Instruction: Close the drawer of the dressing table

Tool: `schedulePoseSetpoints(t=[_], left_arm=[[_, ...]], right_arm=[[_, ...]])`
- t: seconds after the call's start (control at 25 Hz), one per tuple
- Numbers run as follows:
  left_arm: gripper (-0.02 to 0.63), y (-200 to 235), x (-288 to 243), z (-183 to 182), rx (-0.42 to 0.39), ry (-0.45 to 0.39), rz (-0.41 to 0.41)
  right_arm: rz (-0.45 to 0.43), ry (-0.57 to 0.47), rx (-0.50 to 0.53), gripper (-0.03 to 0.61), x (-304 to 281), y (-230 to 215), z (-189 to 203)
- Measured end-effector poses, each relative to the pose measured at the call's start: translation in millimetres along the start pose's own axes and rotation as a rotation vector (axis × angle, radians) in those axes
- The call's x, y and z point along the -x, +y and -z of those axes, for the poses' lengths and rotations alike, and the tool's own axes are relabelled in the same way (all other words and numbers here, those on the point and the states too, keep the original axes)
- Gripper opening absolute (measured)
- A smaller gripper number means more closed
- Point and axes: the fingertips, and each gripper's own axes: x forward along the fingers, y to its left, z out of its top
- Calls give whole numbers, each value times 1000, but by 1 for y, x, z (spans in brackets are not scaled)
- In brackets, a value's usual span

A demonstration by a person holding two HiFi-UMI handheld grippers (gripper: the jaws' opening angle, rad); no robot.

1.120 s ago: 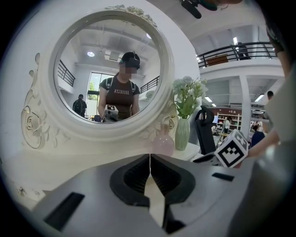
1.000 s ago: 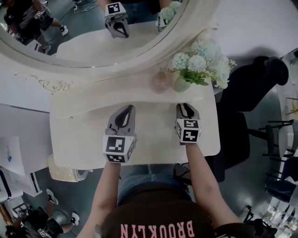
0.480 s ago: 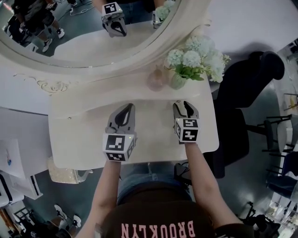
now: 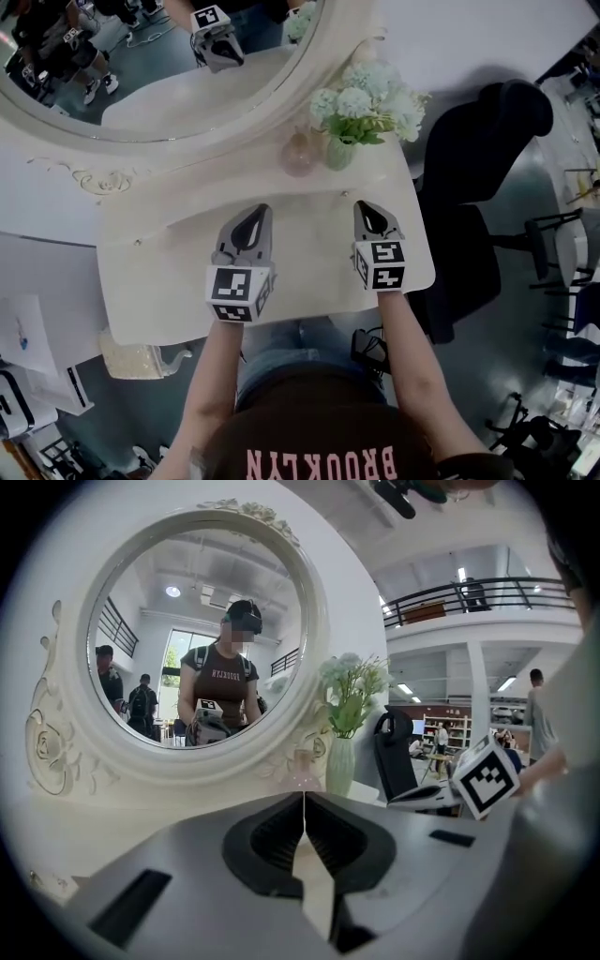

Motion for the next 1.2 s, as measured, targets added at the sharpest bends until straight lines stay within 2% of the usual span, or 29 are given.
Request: schedulePoseSetpoints(t=[0.6,0.96,1.2], left_arm=[[5,-44,14,-48,-37,-127,74],[5,-62,27,-80,-75,-208,105],[5,-67,41,-111,-89,-282,114]], right_arm=[[31,-245,68,-2,115,-11,-74],[91,-407,124,-2,172,-10,-115],[131,-474,132,-2,200,-10,-141]])
